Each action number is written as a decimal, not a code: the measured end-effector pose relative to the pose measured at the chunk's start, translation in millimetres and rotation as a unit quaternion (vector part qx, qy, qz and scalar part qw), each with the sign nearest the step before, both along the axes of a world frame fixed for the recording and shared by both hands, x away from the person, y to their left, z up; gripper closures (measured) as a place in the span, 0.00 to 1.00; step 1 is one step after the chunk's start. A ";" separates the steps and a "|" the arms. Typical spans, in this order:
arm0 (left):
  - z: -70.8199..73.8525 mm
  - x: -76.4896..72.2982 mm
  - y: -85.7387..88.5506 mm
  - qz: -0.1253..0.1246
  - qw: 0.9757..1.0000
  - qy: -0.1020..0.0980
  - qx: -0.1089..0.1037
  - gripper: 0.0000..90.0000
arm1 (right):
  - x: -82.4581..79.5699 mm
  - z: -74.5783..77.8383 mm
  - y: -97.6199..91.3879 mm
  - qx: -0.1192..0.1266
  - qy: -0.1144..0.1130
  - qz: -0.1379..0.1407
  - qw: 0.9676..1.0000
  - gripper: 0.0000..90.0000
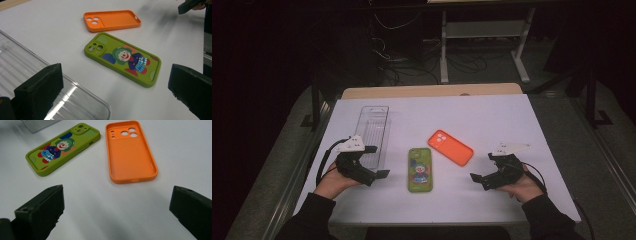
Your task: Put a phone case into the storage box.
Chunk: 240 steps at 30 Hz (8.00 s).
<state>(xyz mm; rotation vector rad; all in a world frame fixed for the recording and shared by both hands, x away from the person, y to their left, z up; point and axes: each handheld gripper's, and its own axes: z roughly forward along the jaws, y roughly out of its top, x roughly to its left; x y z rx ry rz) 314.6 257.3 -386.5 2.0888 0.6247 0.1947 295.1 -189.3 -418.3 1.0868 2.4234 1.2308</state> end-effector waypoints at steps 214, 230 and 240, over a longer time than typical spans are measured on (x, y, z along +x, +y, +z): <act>17.7 40.1 -139.2 -0.256 0.959 -0.012 0.122 0.00 | 50.4 44.3 88.5 -0.204 0.040 0.327 0.922 0.17; 3.2 38.2 -145.6 -0.274 0.947 -0.003 0.166 0.00 | 47.6 47.3 91.3 -0.193 0.028 0.341 0.919 0.17; 1.0 37.3 -145.6 -0.279 0.944 0.000 0.176 0.09 | 47.2 49.7 90.4 -0.190 0.024 0.345 0.919 0.17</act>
